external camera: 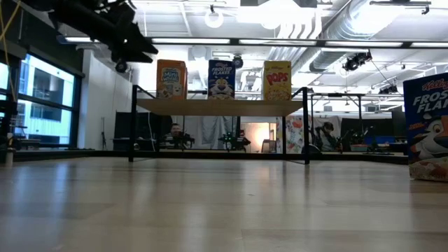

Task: Stack cereal on shelf
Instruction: Put the blue cereal box on the shelf aligned with the other blue cereal boxes

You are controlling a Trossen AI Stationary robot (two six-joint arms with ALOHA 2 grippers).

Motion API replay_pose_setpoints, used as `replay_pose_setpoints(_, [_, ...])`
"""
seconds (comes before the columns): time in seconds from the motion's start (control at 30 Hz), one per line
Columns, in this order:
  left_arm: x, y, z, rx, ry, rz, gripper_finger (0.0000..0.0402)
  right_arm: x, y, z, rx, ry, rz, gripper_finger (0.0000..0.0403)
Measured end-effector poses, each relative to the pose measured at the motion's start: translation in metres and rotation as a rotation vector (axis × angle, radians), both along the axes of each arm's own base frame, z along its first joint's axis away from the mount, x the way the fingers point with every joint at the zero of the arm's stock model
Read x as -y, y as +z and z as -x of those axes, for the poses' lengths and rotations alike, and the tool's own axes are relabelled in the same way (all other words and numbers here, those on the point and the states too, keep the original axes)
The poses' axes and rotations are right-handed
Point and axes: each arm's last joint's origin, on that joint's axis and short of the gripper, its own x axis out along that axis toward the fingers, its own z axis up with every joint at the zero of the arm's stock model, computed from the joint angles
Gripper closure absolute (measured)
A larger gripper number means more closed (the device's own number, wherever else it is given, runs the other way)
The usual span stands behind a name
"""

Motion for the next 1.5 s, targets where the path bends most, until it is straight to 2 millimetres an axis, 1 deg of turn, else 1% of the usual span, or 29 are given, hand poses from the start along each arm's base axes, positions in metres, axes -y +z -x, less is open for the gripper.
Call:
replay_pose_setpoints(0.1, [0.007, 0.004, -0.002, 0.028, -0.031, -0.001, 0.0131, -0.001, -0.006, 0.006, -0.065, -0.107, -0.043, 0.0096])
replay_pose_setpoints(0.2, [0.015, 0.005, -0.008, 0.036, -0.083, -0.001, 0.0131, -0.005, -0.011, 0.010, -0.105, -0.212, -0.050, 0.0096])
replay_pose_setpoints(0.27, [0.020, 0.005, -0.012, 0.038, -0.122, -0.002, 0.0131, -0.009, -0.014, 0.008, -0.084, -0.233, -0.058, 0.0096])
replay_pose_setpoints(0.37, [0.029, 0.007, -0.019, 0.063, -0.178, 0.005, 0.0131, -0.017, -0.022, 0.006, -0.109, -0.229, -0.089, 0.0096])
replay_pose_setpoints(0.5, [0.040, 0.011, -0.027, 0.104, -0.251, -0.007, 0.0131, -0.028, -0.041, 0.002, -0.164, -0.266, -0.122, 0.0096])
replay_pose_setpoints(0.63, [0.050, 0.014, -0.032, 0.133, -0.306, -0.023, 0.0131, -0.039, -0.065, -0.002, -0.235, -0.310, -0.153, 0.0096])
replay_pose_setpoints(0.87, [0.063, 0.014, -0.038, 0.158, -0.363, 0.054, 0.0131, -0.060, -0.103, -0.002, -0.338, -0.422, -0.246, 0.0096])
replay_pose_setpoints(1.1, [0.076, 0.014, -0.042, 0.160, -0.432, 0.080, 0.0131, -0.084, -0.128, 0.005, -0.412, -0.485, -0.302, 0.0096])
replay_pose_setpoints(1.33, [0.085, 0.014, -0.044, 0.170, -0.473, 0.130, 0.0131, -0.111, -0.150, 0.016, -0.440, -0.517, -0.300, 0.0096])
replay_pose_setpoints(1.5, [0.091, 0.014, -0.045, 0.171, -0.498, 0.145, 0.0131, -0.126, -0.172, 0.022, -0.477, -0.521, -0.326, 0.0096])
